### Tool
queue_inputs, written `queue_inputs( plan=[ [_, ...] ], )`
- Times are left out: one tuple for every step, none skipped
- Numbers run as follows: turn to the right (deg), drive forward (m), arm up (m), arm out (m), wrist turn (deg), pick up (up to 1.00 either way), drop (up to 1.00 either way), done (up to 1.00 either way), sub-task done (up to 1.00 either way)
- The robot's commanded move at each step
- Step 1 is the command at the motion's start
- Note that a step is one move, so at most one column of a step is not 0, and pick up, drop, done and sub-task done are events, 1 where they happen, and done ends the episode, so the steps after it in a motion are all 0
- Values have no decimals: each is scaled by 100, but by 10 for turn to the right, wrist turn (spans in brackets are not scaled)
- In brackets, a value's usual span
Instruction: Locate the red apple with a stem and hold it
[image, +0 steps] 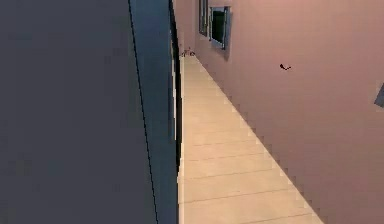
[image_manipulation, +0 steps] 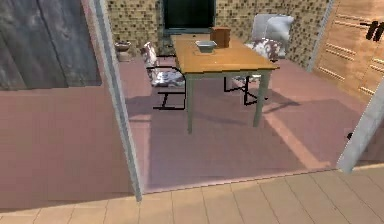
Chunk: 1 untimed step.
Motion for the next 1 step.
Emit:
queue_inputs(
  plan=[
    [270,0,0,0,0,0,0,0,0]
  ],
)
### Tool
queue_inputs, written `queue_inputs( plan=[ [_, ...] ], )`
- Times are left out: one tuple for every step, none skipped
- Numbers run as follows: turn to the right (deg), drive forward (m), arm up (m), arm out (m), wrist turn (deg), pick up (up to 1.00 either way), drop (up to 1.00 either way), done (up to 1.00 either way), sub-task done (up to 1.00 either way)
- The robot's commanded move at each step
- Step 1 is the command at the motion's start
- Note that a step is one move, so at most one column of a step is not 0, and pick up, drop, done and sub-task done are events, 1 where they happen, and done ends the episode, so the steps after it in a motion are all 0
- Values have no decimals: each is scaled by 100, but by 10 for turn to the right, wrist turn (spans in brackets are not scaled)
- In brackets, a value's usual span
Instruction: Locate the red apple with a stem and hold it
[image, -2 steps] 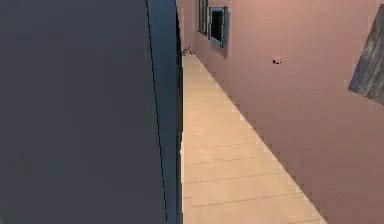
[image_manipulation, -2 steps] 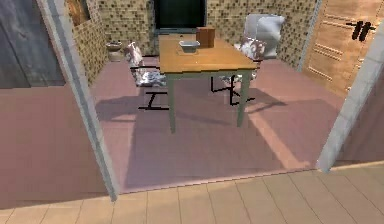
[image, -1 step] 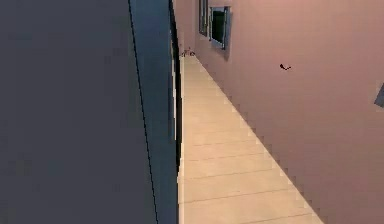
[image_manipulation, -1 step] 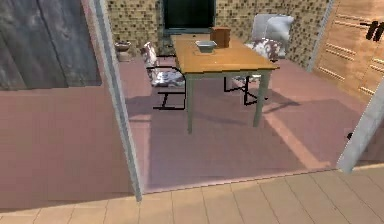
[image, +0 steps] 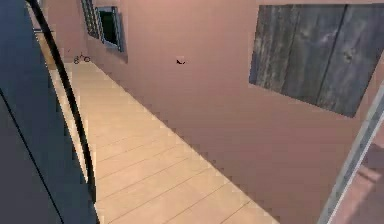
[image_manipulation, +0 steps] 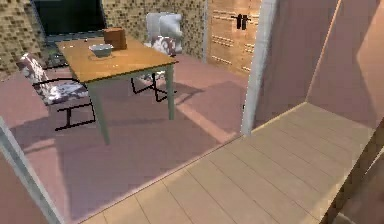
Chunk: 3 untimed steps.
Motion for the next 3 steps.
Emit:
queue_inputs(
  plan=[
    [0,25,0,0,0,0,0,0,0],
    [-60,0,0,0,0,0,0,0,0],
    [0,65,0,0,0,0,0,0,0]
  ],
)
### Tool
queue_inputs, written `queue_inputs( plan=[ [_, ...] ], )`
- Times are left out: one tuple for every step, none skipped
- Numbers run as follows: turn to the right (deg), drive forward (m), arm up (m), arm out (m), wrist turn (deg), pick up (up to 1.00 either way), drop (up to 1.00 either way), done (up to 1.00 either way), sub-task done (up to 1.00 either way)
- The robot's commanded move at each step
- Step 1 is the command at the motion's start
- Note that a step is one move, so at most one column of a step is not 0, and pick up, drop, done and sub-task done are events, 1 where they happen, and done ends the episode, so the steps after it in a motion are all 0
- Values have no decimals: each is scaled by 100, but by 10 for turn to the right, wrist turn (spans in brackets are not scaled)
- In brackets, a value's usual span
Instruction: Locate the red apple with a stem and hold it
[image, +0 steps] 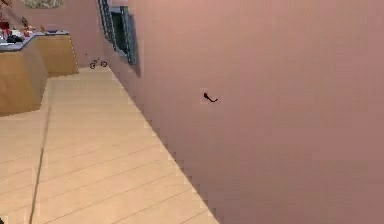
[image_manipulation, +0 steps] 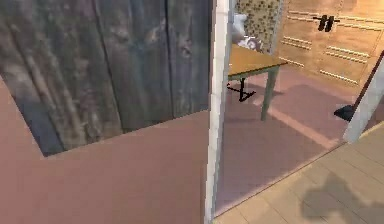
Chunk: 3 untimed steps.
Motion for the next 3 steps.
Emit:
queue_inputs(
  plan=[
    [-300,0,0,0,0,0,0,0,0],
    [0,100,0,0,0,0,0,0,0],
    [0,100,0,0,0,0,0,0,0]
  ],
)
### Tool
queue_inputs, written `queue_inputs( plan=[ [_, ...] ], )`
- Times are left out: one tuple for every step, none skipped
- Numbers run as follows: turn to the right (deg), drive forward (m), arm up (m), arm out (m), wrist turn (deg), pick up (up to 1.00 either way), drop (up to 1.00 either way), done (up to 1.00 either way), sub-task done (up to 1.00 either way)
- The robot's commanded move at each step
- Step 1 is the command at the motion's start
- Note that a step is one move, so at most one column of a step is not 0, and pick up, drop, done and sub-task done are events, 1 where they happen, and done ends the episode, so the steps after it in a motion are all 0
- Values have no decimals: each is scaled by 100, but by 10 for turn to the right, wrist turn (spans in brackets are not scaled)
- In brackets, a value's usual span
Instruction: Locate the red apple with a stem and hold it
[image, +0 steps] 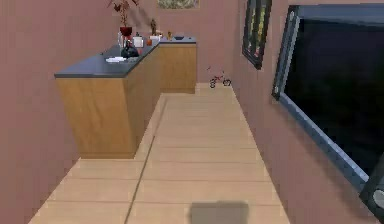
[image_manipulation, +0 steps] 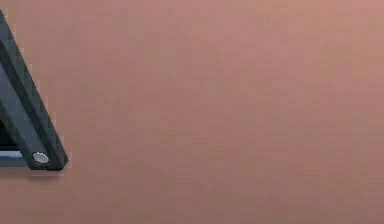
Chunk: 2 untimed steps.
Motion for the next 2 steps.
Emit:
queue_inputs(
  plan=[
    [0,100,0,0,0,0,0,0,0],
    [-30,0,0,0,0,0,0,0,0]
  ],
)
